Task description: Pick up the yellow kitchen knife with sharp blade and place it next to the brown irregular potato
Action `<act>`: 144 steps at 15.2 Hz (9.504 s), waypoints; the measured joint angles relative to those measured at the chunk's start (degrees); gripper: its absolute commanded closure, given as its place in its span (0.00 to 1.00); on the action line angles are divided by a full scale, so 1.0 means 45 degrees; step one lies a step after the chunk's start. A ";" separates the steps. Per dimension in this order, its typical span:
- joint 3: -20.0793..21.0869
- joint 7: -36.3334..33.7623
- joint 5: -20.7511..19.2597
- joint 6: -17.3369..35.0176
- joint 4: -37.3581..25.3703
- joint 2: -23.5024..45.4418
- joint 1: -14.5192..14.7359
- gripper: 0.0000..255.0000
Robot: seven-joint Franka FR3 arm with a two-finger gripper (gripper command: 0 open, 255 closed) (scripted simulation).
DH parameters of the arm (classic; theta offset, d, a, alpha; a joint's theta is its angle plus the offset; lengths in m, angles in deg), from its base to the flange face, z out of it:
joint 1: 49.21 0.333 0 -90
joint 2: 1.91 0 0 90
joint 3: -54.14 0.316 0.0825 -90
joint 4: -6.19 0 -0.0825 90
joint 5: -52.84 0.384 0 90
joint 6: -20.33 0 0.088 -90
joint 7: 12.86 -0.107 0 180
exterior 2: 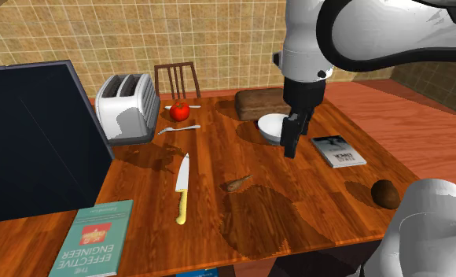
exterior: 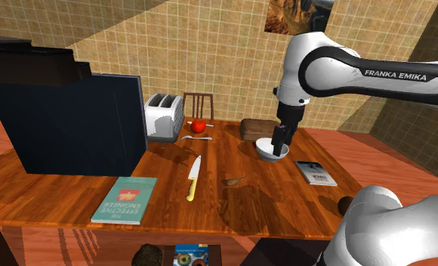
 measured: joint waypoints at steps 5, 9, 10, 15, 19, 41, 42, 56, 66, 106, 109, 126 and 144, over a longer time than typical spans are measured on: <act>0.0518 -0.1223 0.0467 0.1437 0.0548 0.0641 -0.0047 0.00; 0.1155 -0.2754 0.0944 0.3492 0.1101 0.1773 -0.0130 0.00; 0.1315 -0.3146 0.1045 0.3914 0.1171 0.2017 -0.0156 0.00; 0.2053 -0.5017 0.1324 0.6526 0.1265 0.4038 -0.0391 0.00; 0.2644 -0.6632 0.1262 0.8430 0.0880 0.5916 -0.0648 0.00; 0.2808 -1.3810 -0.2392 1.3493 -0.3317 1.4125 -0.0908 0.00; 0.2791 -1.3829 -0.2420 1.3536 -0.3337 1.4188 -0.0901 0.00; 0.2784 -1.3835 -0.2439 1.3567 -0.3357 1.4229 -0.0896 1.00; 0.3032 -1.3360 -0.1887 1.2584 -0.3493 1.3342 -0.1072 1.00; 0.0335 -0.7034 0.0490 0.9918 0.2713 0.4079 -0.2885 1.00; -0.0503 -0.6003 0.0167 0.9845 0.3480 0.3215 -0.3394 1.00; -0.4256 -0.1542 -0.2079 0.9224 0.5330 0.0661 -0.6288 1.00; -0.5379 -0.1206 -0.2483 1.4008 0.6855 0.3960 -0.6074 1.00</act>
